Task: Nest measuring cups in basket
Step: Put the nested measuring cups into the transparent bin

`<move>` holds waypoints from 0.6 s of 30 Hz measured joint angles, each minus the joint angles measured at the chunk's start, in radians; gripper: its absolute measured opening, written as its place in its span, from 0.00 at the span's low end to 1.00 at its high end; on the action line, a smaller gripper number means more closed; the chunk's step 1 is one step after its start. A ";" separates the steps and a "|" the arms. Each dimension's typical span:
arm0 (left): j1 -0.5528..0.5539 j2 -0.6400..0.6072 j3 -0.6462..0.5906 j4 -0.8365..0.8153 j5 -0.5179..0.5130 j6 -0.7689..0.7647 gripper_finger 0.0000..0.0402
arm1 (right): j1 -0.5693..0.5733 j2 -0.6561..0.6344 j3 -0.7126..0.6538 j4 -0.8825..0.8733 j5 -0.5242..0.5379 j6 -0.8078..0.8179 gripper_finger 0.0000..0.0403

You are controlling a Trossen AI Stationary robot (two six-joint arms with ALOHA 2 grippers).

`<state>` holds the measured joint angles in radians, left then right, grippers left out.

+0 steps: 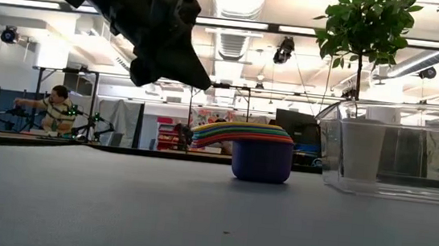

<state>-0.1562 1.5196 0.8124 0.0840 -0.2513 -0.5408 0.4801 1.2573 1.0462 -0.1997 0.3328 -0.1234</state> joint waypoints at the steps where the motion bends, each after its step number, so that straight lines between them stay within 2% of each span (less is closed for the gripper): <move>1: 0.001 0.000 0.000 -0.005 -0.004 0.004 0.00 | 0.000 -0.039 -0.036 0.028 0.000 0.006 0.02; 7: 0.005 0.000 -0.002 -0.120 -0.095 -0.043 0.00 | 0.000 -0.231 -0.199 0.121 0.008 0.050 0.02; 12: 0.002 0.000 0.004 -0.127 -0.060 -0.045 0.00 | 0.000 -0.327 -0.281 0.184 0.008 0.060 0.02; 18: -0.011 0.000 0.017 -0.101 -0.003 0.000 0.03 | 0.000 -0.351 -0.298 0.191 0.008 0.062 0.02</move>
<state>-0.1677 1.5192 0.8292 -0.0165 -0.2540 -0.5411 0.4797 0.9062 0.7483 -0.0085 0.3408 -0.0609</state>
